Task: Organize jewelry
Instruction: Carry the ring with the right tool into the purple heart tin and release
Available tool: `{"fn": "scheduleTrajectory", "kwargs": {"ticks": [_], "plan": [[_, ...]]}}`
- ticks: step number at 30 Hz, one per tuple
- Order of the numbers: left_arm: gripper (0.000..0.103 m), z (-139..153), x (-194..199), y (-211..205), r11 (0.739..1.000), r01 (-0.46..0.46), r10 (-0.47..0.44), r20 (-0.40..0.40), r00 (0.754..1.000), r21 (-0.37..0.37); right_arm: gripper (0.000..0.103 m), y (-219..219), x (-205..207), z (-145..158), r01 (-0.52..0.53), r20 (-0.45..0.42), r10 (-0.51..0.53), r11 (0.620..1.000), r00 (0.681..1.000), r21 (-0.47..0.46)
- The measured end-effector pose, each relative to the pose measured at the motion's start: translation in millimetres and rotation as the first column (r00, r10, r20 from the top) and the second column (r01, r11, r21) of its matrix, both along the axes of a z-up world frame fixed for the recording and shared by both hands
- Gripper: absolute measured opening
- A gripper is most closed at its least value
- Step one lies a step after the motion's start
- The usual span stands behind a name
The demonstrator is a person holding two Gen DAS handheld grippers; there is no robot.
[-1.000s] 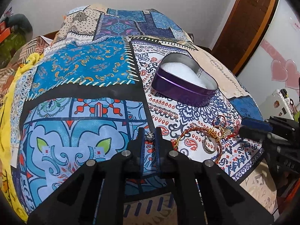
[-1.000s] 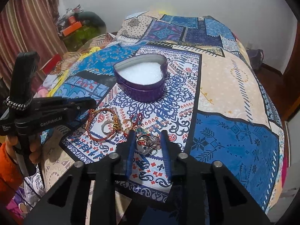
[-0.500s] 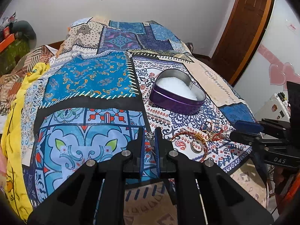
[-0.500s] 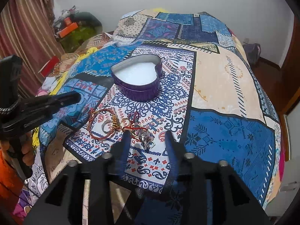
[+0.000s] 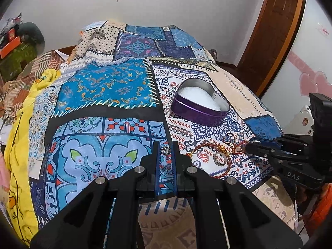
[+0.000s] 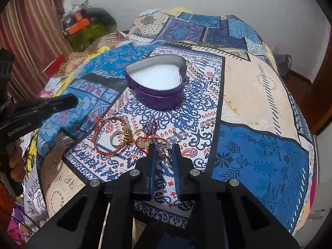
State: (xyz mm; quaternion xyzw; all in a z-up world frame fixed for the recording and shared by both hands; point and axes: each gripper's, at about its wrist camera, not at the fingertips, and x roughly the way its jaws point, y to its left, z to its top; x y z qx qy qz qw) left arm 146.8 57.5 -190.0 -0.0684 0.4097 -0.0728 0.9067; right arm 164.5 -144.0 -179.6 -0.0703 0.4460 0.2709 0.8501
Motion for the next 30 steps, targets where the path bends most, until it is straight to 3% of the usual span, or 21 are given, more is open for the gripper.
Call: {"fn": "scheduleTrajectory", "kwargs": {"ticks": [8, 19, 30], "plan": [[0.009, 14, 1, 1, 1.000, -0.003, 0.004, 0.040, 0.999, -0.003, 0.013, -11, -5, 25, 0.029, 0.061, -0.031, 0.999, 0.998, 0.028], [0.009, 51, 16, -8, 1.000, 0.012, -0.011, 0.152, 0.988, -0.002, 0.013, -6, 9, 64, 0.046, 0.161, -0.059, 0.995, 0.985, 0.086], [0.009, 59, 52, -18, 0.999, 0.044, -0.042, 0.176, 0.984, -0.010, 0.013, 15, 35, 70, 0.008, 0.197, -0.028, 0.995, 0.980, 0.101]]}}
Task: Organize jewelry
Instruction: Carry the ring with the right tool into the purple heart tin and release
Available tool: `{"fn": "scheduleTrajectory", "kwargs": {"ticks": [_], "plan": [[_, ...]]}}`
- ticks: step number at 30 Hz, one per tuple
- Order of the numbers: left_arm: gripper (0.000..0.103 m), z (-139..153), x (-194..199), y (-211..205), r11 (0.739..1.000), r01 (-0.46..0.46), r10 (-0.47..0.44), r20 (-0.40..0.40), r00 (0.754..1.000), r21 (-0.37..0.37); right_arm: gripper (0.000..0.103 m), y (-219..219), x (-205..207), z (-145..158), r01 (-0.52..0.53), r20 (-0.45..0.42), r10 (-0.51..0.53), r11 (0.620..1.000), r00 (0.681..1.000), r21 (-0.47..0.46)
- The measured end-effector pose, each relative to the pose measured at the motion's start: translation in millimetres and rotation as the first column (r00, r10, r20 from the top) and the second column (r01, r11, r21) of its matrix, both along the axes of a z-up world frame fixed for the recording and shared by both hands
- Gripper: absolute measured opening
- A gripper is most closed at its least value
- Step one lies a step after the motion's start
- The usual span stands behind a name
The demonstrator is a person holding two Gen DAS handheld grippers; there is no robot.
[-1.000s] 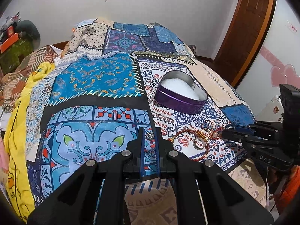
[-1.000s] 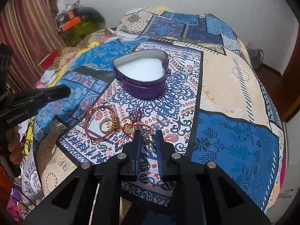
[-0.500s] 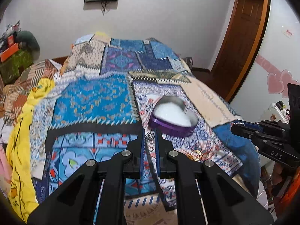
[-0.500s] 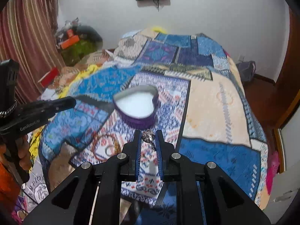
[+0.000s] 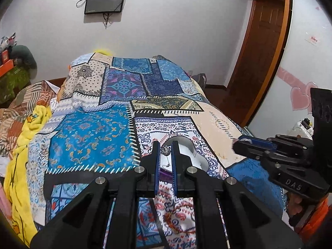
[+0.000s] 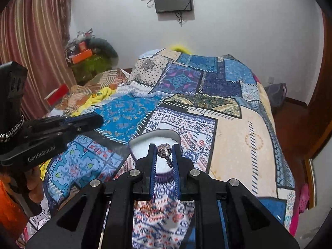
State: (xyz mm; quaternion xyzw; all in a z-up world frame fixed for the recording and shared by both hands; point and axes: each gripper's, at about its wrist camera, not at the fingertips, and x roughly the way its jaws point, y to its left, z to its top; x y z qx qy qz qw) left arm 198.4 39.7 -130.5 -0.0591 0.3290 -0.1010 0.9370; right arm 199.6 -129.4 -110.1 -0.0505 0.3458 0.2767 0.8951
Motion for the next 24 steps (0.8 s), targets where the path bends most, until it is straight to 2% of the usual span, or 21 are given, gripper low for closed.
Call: {"fn": "scheduleTrajectory", "kwargs": {"ticks": [8, 14, 18, 24], "plan": [[0.009, -20, 27, -10, 0.999, 0.047, -0.047, -0.052, 0.998, -0.002, 0.013, 11, 25, -19, -0.025, -0.051, 0.024, 1.000, 0.998, -0.016], [0.009, -39, 45, -10, 0.997, 0.068, -0.072, -0.115, 0.991, -0.034, 0.013, 17, 38, -33, -0.058, -0.097, 0.054, 0.998, 0.994, -0.039], [0.009, -50, 53, -10, 0.995, 0.083, -0.092, -0.162, 0.983, -0.062, 0.013, 21, 44, -41, -0.085, -0.130, 0.077, 0.995, 0.988, -0.051], [0.009, -57, 57, -9, 0.993, 0.098, -0.108, -0.185, 0.977, -0.063, 0.013, 25, 46, -48, -0.114, -0.148, 0.103, 0.991, 0.984, -0.068]]}}
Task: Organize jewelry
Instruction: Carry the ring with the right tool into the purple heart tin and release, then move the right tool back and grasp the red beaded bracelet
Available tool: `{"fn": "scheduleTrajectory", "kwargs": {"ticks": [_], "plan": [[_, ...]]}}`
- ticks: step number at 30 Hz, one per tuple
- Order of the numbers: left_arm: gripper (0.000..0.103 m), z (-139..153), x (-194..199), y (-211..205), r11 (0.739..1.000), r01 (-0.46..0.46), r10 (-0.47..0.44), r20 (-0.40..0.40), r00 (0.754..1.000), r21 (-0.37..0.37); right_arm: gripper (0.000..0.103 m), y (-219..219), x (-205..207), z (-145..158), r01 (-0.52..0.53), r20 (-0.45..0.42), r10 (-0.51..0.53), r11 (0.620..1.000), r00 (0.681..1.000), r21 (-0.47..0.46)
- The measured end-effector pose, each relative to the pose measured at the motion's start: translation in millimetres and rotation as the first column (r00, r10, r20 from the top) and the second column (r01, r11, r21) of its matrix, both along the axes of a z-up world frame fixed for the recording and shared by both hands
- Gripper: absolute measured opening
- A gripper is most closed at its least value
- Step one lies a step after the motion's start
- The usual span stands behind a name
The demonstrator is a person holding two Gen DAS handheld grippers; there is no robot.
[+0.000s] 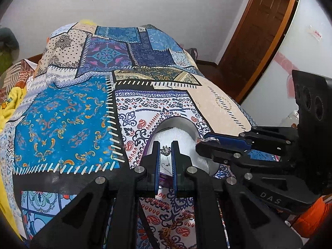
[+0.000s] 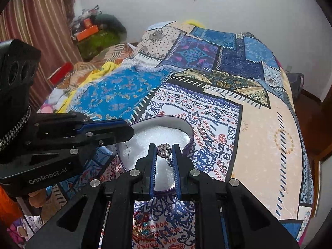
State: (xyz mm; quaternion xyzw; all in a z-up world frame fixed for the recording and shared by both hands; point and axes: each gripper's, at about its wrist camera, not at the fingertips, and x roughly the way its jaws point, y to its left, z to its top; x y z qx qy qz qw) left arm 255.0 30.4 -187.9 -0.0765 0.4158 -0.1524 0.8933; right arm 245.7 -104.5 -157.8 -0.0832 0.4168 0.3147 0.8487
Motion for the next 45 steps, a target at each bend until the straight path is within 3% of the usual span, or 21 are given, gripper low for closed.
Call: {"fn": "scheduleTrajectory", "kwargs": {"ticks": [17, 29, 32, 35, 38, 42, 45], "plan": [[0.009, 5, -6, 0, 1.000, -0.005, 0.005, 0.008, 1.000, 0.023, 0.014, 7, 3, -4, -0.014, -0.011, 0.013, 0.999, 1.000, -0.047], [0.009, 34, -32, 5, 0.997, -0.049, 0.044, 0.074, 0.996, 0.067, 0.018, 4, -11, 14, -0.003, 0.023, 0.004, 0.999, 1.000, -0.051], [0.016, 42, -40, 6, 0.995, -0.059, 0.053, 0.088, 0.995, 0.075, 0.019, 0, -19, 24, 0.003, 0.045, -0.001, 0.999, 0.999, -0.044], [0.030, 50, -49, 8, 0.994, -0.077, 0.068, 0.106, 0.992, 0.082, 0.024, -5, -25, 33, 0.015, 0.064, -0.013, 0.999, 0.998, -0.034], [0.032, 57, -60, 11, 0.992, -0.092, 0.081, 0.119, 0.990, 0.089, 0.037, -13, -34, 43, 0.035, 0.092, -0.033, 0.999, 0.995, -0.019], [0.033, 62, -72, 14, 0.990, -0.103, 0.092, 0.112, 0.989, 0.096, 0.038, -24, -46, 54, 0.059, 0.121, -0.057, 0.998, 0.991, -0.015], [0.041, 61, -81, 16, 0.988, -0.108, 0.097, 0.102, 0.990, 0.106, 0.038, -30, -53, 58, 0.075, 0.131, -0.072, 0.997, 0.989, -0.014]]}}
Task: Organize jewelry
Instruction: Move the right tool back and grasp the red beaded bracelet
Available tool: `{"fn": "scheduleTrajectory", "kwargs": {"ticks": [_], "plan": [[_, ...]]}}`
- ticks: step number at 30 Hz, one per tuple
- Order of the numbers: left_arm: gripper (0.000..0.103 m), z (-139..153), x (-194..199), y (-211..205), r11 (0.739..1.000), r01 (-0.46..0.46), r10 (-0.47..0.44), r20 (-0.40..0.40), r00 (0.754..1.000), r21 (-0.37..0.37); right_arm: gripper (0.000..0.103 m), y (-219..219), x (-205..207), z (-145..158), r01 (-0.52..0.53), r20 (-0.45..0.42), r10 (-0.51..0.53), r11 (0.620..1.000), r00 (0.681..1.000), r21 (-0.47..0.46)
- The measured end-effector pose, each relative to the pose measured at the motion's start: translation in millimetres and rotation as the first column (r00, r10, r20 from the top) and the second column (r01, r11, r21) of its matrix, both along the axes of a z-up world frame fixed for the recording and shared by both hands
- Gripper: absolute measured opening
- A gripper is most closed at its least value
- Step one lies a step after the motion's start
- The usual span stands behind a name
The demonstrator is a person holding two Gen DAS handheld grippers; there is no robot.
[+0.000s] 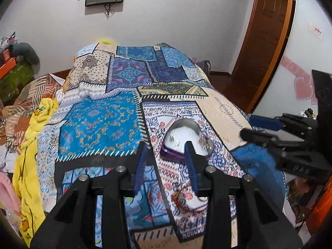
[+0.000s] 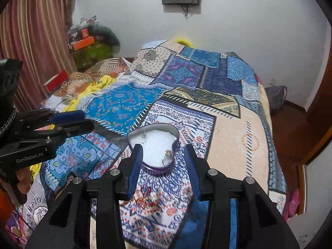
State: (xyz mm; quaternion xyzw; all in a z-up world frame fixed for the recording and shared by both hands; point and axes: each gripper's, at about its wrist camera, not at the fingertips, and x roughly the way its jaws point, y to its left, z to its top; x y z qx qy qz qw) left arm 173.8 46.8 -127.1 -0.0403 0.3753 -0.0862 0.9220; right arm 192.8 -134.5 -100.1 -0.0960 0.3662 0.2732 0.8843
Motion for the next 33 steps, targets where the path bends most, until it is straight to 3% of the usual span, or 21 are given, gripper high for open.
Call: {"fn": "scheduleTrajectory", "kwargs": {"ticks": [8, 19, 22, 33], "plan": [[0.042, -19, -18, 2, 1.000, -0.006, 0.006, -0.072, 0.997, 0.001, 0.038, -17, -14, -10, 0.041, -0.028, -0.041, 0.999, 0.999, -0.008], [0.042, -69, -26, -3, 0.999, -0.022, 0.013, -0.211, 0.977, -0.040, 0.038, -30, -28, -38, 0.056, -0.104, -0.057, 0.998, 0.993, -0.019], [0.042, -76, -29, -8, 0.999, -0.027, 0.020, -0.216, 0.976, -0.029, 0.038, -32, -29, -49, 0.057, -0.137, -0.059, 0.998, 0.989, -0.018], [0.038, -97, -27, -13, 0.992, -0.026, -0.008, -0.261, 0.965, -0.126, 0.038, -26, -27, -75, 0.036, -0.228, -0.040, 0.999, 0.973, -0.020]]}}
